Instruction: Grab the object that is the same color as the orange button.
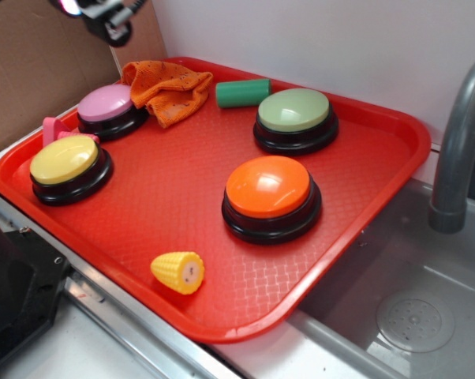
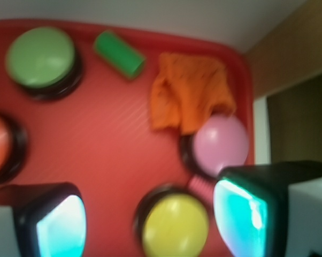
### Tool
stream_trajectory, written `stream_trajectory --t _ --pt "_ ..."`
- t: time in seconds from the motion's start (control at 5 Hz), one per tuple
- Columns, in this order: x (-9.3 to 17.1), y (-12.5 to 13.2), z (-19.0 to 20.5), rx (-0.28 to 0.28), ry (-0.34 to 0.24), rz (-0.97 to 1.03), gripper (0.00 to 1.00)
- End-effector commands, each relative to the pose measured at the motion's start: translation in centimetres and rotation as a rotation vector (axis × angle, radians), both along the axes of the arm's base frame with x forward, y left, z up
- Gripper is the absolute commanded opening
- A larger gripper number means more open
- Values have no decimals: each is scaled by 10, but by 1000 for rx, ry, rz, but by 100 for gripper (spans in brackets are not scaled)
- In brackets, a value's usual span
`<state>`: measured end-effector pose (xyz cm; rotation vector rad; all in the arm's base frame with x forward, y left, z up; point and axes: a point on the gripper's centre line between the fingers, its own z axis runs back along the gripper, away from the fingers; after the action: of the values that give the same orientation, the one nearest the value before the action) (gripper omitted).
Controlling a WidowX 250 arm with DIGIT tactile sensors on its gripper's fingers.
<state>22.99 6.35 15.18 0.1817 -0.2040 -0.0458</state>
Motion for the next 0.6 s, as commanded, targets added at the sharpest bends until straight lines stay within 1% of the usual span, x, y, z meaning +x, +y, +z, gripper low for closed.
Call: stream_trajectory --t 0.0,0.2,0.4 --pt "38 43 -21 93 -102 123 100" --pt "52 54 -36 92 -97 170 100" --pt "65 64 -54 61 -77 186 100"
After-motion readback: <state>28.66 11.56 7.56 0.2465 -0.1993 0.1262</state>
